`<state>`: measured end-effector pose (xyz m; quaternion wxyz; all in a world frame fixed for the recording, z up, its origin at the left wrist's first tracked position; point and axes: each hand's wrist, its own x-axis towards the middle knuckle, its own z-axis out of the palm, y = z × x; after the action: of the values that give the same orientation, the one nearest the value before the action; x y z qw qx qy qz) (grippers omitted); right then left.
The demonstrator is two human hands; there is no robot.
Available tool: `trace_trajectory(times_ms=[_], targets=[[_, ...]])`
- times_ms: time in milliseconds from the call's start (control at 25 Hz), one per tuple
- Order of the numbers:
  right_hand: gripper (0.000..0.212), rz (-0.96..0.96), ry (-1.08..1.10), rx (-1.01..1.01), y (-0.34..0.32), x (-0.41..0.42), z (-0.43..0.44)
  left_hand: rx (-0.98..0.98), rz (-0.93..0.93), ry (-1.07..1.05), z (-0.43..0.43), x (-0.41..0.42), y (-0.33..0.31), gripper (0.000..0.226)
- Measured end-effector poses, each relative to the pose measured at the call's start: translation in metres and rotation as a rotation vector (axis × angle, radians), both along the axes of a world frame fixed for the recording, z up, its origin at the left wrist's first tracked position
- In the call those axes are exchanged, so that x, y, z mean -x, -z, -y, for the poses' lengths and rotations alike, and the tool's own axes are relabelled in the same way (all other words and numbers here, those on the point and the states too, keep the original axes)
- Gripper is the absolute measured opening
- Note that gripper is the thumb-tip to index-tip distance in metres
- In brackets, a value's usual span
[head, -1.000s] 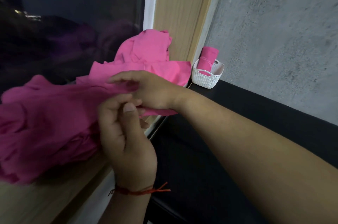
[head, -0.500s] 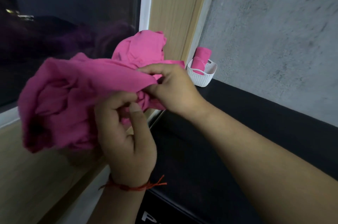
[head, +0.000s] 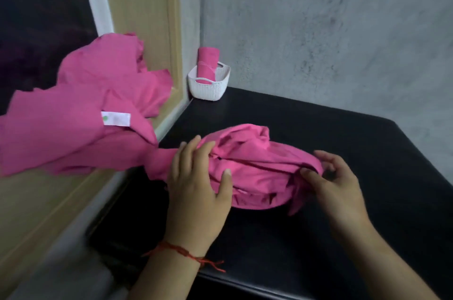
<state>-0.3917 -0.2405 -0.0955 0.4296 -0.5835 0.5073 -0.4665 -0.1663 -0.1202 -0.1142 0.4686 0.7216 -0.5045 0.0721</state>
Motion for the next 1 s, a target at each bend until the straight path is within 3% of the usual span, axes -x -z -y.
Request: trace_trajectory(times_ms=[120, 200, 320, 440, 520, 680, 760, 840, 1000], targets=[[0.041, -0.209, 0.105, 0.017, 0.03, 0.041, -0.004, -0.299, -0.05, 0.068, 0.023, 0.023, 0.035, 0.081], [0.034, -0.213, 0.108, 0.107, 0.038, 0.056, -0.008, -0.403, -0.041, 0.078, 0.034, 0.035, 0.051, 0.089], [0.048, -0.141, 0.006, 0.237, 0.049, 0.057, -0.014, -0.3, -0.108, 0.123, 0.046, 0.043, 0.058, 0.089], [0.074, -0.106, -0.13, 0.201, 0.061, 0.054, -0.003, -0.234, -0.165, 0.235, 0.068, 0.055, 0.061, 0.086], [0.061, -0.1, -0.082, 0.182, 0.063, 0.063, 0.008, -0.266, -0.19, 0.326, 0.081, 0.066, 0.059, 0.093], [0.027, 0.119, 0.009, 0.035, 0.04, 0.093, 0.018, -0.221, -0.271, 0.553, 0.1, 0.086, 0.043, 0.106], [0.018, 0.284, 0.066, -0.06, 0.039, 0.101, 0.022, -0.13, -0.275, 0.581, 0.106, 0.096, 0.035, 0.096], [0.019, 0.415, 0.098, -0.164, 0.043, 0.105, 0.027, -0.048, -0.191, 0.559, 0.107, 0.107, 0.034, 0.071], [0.018, 0.411, 0.183, -0.192, 0.05, 0.11, 0.031, -0.083, -0.083, 0.532, 0.104, 0.125, 0.04, 0.026]])
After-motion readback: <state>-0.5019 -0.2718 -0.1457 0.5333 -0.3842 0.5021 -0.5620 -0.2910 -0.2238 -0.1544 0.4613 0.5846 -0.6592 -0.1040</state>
